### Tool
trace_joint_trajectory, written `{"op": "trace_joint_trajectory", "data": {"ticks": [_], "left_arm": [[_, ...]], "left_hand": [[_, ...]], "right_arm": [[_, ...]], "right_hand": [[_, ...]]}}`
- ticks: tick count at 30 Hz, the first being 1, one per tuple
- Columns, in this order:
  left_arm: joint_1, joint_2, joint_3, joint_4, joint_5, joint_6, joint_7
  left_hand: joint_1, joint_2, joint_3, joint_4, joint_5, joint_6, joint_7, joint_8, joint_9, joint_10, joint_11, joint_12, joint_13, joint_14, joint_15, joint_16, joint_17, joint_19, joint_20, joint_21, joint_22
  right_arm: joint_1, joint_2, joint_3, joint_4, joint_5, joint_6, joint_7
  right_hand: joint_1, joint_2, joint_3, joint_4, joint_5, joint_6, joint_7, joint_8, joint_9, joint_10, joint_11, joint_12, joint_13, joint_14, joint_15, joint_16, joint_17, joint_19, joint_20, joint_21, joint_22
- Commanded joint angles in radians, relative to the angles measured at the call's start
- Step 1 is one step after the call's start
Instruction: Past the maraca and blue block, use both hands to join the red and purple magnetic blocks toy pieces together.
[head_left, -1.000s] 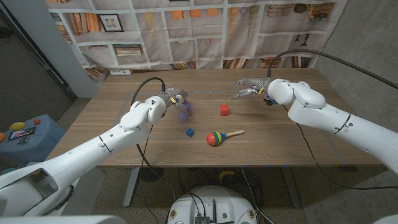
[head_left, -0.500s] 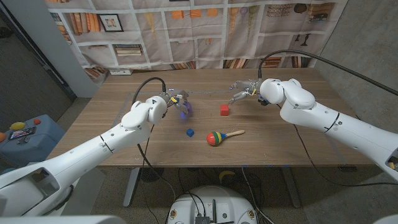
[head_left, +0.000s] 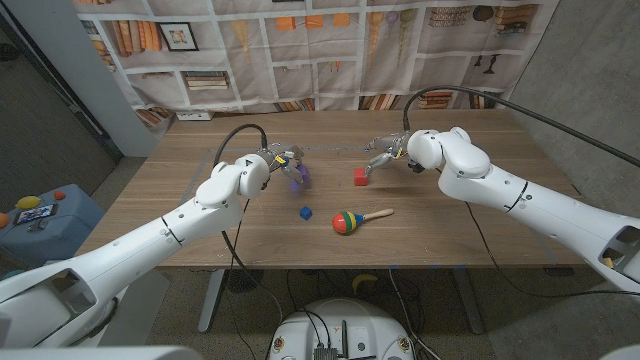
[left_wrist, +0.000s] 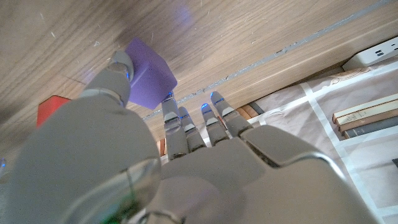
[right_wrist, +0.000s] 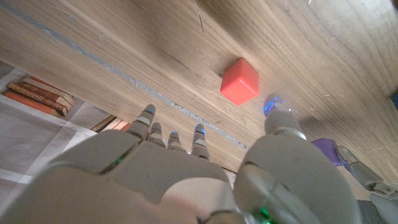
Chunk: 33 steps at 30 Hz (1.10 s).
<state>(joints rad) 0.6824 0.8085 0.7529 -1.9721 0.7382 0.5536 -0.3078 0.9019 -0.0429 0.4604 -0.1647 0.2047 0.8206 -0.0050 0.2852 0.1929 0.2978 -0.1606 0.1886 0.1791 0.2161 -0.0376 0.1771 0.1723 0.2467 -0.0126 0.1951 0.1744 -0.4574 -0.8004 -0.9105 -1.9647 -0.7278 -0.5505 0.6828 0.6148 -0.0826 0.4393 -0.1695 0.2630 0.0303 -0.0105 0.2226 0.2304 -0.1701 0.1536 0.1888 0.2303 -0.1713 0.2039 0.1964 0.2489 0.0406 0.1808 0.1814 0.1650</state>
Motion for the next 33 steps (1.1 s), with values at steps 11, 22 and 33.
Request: {"op": "trace_joint_trajectory", "data": {"ticks": [11,22,33], "left_arm": [[0.001,0.001,0.016,-0.010,-0.008,0.020,-0.002],[-0.002,-0.003,0.022,-0.003,-0.017,0.017,0.002],[0.000,-0.001,0.022,-0.004,-0.023,0.024,0.008]], "left_hand": [[0.005,0.020,-0.008,0.000,0.006,0.118,-0.069,0.001,0.005,-0.004,-0.001,0.003,0.002,-0.004,-0.052,0.004,0.002,-0.006,0.001,-0.001,0.004],[0.006,0.022,-0.011,-0.001,0.007,0.123,-0.069,-0.002,0.005,-0.007,0.003,0.002,0.002,-0.005,-0.053,0.004,0.002,-0.009,0.001,-0.001,0.004],[0.008,0.026,-0.013,-0.002,0.008,0.122,-0.069,-0.007,0.006,-0.008,0.002,0.003,0.002,-0.006,-0.051,0.005,0.002,-0.010,0.002,0.000,0.004]], "right_arm": [[0.024,0.083,-0.034,0.101,-0.072,0.044,0.056],[0.030,0.116,-0.049,0.156,-0.090,0.056,0.041],[0.021,0.135,-0.053,0.186,-0.089,0.039,-0.001]], "right_hand": [[0.020,0.002,0.014,-0.001,0.014,0.022,0.000,0.023,0.009,-0.011,0.001,0.015,0.009,-0.034,0.005,0.009,0.002,0.007,0.005,0.006,0.004],[0.029,0.005,0.019,0.000,0.021,0.044,-0.009,0.037,0.016,-0.003,-0.001,0.022,0.011,-0.021,-0.003,0.017,0.003,0.020,0.002,0.011,0.004],[0.052,0.007,0.027,-0.003,0.025,0.087,-0.035,0.064,0.026,0.027,-0.012,0.037,0.015,0.010,-0.017,0.031,0.004,0.059,-0.007,0.020,0.004]]}}
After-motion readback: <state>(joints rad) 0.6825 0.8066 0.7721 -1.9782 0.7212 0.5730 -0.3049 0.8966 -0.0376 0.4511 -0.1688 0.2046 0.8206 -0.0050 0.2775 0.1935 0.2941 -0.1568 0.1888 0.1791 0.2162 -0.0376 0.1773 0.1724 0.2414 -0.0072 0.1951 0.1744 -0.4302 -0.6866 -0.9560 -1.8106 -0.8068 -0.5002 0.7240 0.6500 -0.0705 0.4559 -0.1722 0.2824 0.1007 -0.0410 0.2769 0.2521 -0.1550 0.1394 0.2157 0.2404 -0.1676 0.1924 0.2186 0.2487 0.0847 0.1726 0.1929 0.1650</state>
